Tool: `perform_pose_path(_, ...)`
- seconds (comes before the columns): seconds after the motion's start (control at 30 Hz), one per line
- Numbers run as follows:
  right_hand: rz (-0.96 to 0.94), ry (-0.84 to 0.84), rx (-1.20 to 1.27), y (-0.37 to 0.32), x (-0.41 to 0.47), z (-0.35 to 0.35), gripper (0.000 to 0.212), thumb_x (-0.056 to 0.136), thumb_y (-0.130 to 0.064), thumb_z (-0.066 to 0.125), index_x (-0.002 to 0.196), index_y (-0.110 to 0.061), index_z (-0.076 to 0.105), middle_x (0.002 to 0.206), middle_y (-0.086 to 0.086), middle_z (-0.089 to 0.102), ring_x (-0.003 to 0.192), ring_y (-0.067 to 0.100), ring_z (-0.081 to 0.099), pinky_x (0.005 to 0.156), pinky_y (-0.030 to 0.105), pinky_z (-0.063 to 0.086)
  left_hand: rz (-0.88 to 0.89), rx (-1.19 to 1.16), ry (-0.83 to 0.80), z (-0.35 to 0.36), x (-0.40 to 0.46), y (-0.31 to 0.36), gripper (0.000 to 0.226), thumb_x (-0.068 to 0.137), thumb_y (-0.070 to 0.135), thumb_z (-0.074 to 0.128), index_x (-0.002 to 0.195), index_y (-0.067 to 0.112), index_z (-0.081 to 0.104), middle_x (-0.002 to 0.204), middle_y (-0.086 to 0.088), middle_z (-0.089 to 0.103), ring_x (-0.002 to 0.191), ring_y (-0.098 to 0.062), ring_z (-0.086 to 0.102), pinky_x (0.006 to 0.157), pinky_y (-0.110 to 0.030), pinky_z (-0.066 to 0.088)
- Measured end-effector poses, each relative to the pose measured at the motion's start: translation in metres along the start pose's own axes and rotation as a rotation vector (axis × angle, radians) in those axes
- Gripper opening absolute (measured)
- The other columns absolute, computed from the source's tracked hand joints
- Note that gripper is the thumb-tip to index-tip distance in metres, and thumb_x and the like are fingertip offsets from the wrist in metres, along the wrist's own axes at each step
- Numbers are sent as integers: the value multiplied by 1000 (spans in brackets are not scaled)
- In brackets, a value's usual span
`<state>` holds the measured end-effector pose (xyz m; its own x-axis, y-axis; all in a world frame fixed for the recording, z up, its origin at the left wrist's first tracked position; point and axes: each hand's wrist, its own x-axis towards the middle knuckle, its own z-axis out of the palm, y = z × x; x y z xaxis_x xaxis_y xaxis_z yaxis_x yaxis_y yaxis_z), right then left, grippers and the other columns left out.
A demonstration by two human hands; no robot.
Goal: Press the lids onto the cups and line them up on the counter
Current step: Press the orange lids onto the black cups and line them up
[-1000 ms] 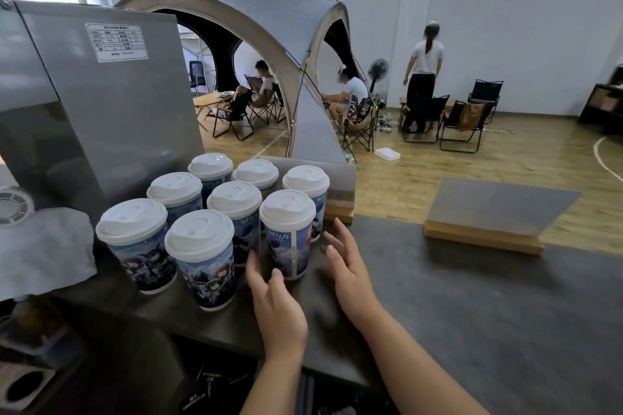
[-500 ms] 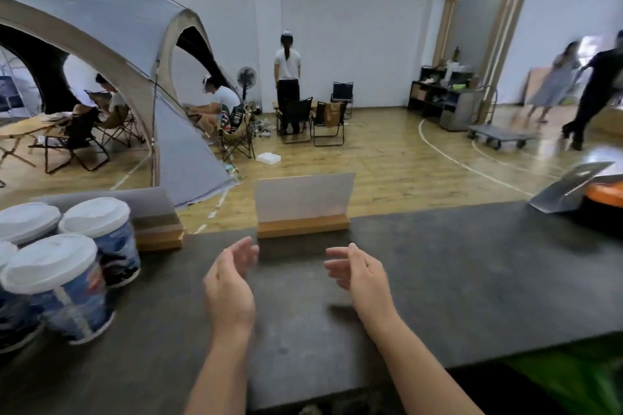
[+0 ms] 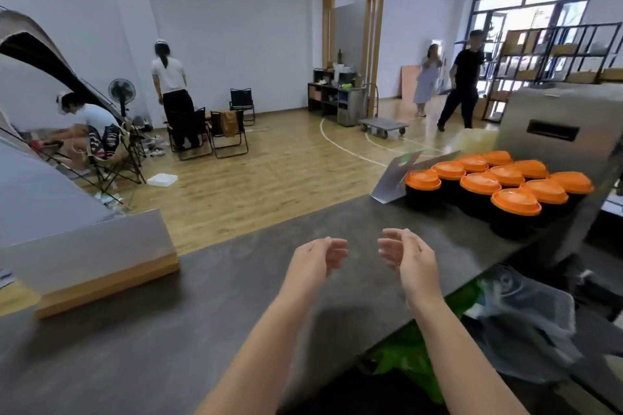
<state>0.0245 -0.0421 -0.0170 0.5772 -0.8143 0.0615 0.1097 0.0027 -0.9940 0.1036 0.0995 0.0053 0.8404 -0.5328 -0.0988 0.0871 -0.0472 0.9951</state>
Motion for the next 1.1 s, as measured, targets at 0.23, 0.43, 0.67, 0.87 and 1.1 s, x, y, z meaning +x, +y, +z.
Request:
perform_pose_path(0.23, 32, 124, -37, 23, 85, -71, 30, 104, -29, 37, 104, -18, 65, 107, 8, 69, 93, 19, 64, 77, 32, 51, -3, 0, -96, 107, 83, -7, 32, 102, 21, 41, 96, 17, 72, 90, 2, 71, 81, -9, 63, 64, -15, 44)
perform_pose_path(0.43, 91, 72, -98, 32, 184, -83, 49, 103, -39, 36, 148, -23, 34, 151, 0, 40, 137, 20, 39, 114, 44, 34, -4, 61, -18, 168, 159, -9, 42, 100, 34, 45, 129, 8, 60, 126, -10, 62, 120, -23, 55, 105, -40, 40)
perform_pose_path(0.67, 204, 47, -49, 36, 250, -78, 52, 103, -42, 35, 150, -20, 33, 153, 2, 38, 141, 23, 35, 114, 40, 31, 12, 36, -21, 219, 224, -7, 51, 103, 41, 35, 146, 15, 42, 148, -4, 46, 138, -24, 39, 106, -36, 30)
perform_pose_path(0.87, 171, -3, -70, 44, 257, -65, 53, 101, -49, 33, 148, -25, 37, 152, 0, 42, 140, 22, 37, 113, 42, 32, -67, -33, -38, 233, 240, -9, 56, 104, 46, 31, 151, 17, 34, 155, -4, 39, 142, -23, 35, 112, -38, 27)
perform_pose_path(1.1, 92, 29, -96, 27, 223, -52, 57, 96, -57, 36, 142, -26, 46, 143, -1, 51, 132, 19, 45, 111, 41, 36, -12, -81, -62, 214, 220, -3, 52, 103, 50, 28, 145, 23, 45, 144, 2, 48, 136, -17, 40, 104, -32, 29)
